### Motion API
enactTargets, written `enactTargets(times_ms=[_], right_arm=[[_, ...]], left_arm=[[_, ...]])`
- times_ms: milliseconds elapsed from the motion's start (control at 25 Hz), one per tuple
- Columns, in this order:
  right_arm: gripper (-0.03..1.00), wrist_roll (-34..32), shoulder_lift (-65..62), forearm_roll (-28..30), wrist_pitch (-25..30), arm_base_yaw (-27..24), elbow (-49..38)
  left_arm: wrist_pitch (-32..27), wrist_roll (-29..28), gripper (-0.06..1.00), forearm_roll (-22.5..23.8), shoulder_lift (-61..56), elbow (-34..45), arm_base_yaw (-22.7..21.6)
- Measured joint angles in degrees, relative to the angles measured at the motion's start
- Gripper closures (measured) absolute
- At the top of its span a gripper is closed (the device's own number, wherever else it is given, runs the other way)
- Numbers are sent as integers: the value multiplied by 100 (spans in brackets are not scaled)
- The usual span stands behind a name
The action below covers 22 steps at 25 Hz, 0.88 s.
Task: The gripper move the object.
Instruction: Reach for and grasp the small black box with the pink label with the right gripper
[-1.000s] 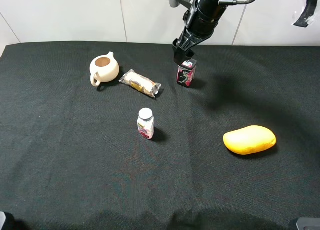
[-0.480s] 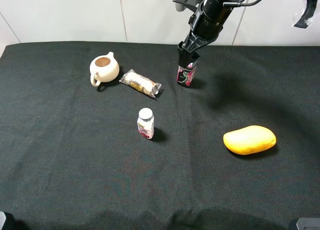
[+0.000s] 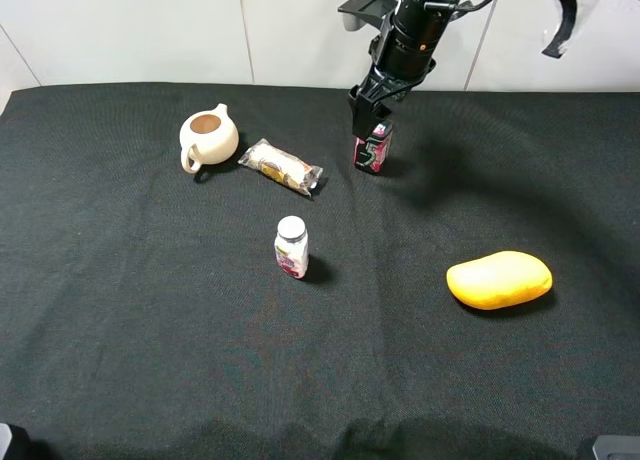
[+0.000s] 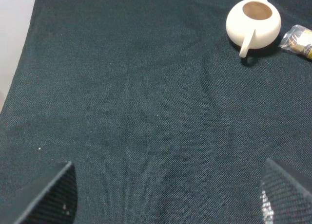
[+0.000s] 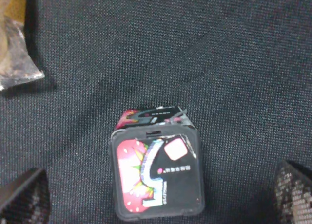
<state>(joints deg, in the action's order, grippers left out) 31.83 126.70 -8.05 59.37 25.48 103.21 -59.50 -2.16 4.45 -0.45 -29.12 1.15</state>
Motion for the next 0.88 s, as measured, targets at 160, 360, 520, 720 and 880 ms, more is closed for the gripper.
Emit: enactTargets(times_ms=[160,360,520,720,880], right_arm=[[27,0,41,-21,30,0,28],[27,0,78,-20,-69,0,28],[27,0,232,-27,-89,0,36],[27,0,397,-45,-95,0,36],[27,0,495,-45,-141,0,36]], left_arm=[[0,0,15,0,0,0,0],[0,0,15,0,0,0,0],[0,0,15,0,0,0,0],[0,0,15,0,0,0,0],[0,0,15,0,0,0,0]])
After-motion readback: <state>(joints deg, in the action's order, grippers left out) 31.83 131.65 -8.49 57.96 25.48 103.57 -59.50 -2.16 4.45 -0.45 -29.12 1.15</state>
